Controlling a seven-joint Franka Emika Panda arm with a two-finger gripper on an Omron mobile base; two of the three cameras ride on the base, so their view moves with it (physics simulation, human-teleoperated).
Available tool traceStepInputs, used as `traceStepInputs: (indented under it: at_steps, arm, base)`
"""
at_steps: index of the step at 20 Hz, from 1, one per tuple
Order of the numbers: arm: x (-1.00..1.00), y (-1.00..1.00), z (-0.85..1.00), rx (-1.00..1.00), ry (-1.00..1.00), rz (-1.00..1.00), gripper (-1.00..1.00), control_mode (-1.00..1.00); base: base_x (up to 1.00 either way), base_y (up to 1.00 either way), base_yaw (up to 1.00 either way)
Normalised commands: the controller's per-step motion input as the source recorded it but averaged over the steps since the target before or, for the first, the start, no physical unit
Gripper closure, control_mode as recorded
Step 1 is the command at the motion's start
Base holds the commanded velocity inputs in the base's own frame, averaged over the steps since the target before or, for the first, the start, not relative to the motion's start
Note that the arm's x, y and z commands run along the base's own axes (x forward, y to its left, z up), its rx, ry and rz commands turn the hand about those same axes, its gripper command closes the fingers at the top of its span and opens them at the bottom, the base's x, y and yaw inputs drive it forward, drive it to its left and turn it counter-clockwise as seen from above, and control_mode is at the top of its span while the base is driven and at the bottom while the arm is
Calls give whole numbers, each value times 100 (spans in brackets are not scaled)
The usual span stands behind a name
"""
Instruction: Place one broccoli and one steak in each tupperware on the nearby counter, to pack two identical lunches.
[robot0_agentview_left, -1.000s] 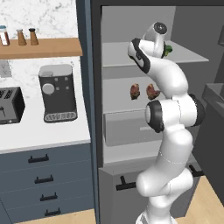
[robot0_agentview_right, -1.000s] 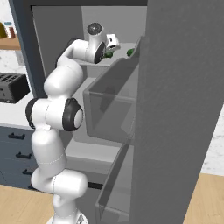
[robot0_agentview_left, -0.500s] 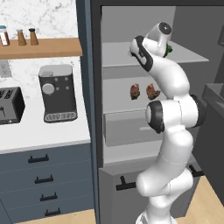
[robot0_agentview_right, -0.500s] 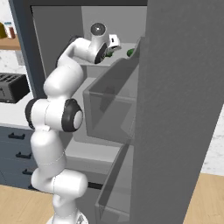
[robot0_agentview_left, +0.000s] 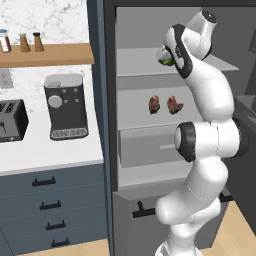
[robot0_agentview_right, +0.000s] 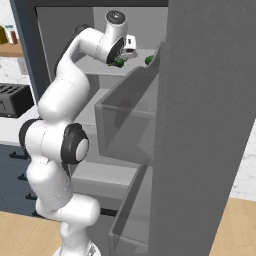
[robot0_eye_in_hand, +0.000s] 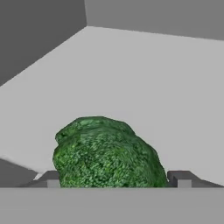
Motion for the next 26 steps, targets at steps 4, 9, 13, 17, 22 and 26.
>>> traceStepInputs:
  at_steps: [4, 9, 13, 17, 22, 26]
  arm:
    - [-100, 4, 0, 7, 12, 8, 100, -100]
    - [-100, 17, -5, 6, 2, 5, 100, -100]
    - [-100, 39, -49, 1, -1, 1, 100, -100]
    - [-100, 60, -89, 0, -9, 0, 100, -100]
    - [-99, 64, -63, 0, -9, 0, 100, -100]
    - [-78, 41, -21, 0, 2, 0, 100, -100]
  base:
    - [0, 0, 0]
    - [0, 0, 0]
    - [0, 0, 0]
    - [0, 0, 0]
    - [0, 0, 0]
    - [0, 0, 0]
